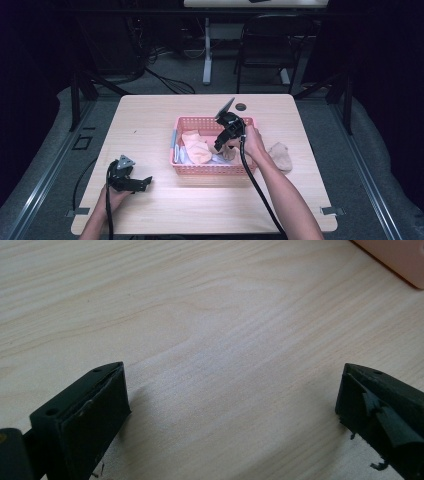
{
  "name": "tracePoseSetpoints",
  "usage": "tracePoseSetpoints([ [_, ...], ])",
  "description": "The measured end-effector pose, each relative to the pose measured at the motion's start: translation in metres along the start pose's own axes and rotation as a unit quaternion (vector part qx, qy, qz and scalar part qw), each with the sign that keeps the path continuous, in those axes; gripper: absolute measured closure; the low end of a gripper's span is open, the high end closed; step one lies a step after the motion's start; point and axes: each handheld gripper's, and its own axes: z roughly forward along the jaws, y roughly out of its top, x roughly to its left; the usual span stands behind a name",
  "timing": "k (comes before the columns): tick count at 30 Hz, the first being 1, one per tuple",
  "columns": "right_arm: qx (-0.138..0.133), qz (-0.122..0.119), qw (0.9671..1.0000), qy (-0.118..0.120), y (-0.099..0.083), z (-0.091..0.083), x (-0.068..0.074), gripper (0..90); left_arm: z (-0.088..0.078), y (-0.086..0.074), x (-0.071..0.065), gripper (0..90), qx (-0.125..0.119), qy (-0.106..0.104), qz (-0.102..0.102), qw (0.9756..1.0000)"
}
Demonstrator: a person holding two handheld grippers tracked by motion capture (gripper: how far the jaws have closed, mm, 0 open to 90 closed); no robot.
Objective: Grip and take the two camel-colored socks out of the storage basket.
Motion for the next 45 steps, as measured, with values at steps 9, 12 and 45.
tracePoseSetpoints([
  [9, 0.021, 0.011, 0.9997, -0.004, 0.003, 0.009, -0.002, 54.6, 0.000, 0.000, 0.000, 0.4, 0.000, 0.000, 0.001, 1.0000],
  [12, 0.025, 0.014, 0.9995, -0.009, 0.002, 0.010, -0.001, 66.3, 0.000, 0.000, 0.000, 0.4, -0.001, 0.000, 0.001, 1.0000],
  [45, 0.019, -0.022, 0.9993, -0.023, -0.006, -0.062, 0.007, 84.3, 0.000, 0.000, 0.000, 0.4, -0.001, -0.001, 0.002, 1.0000],
])
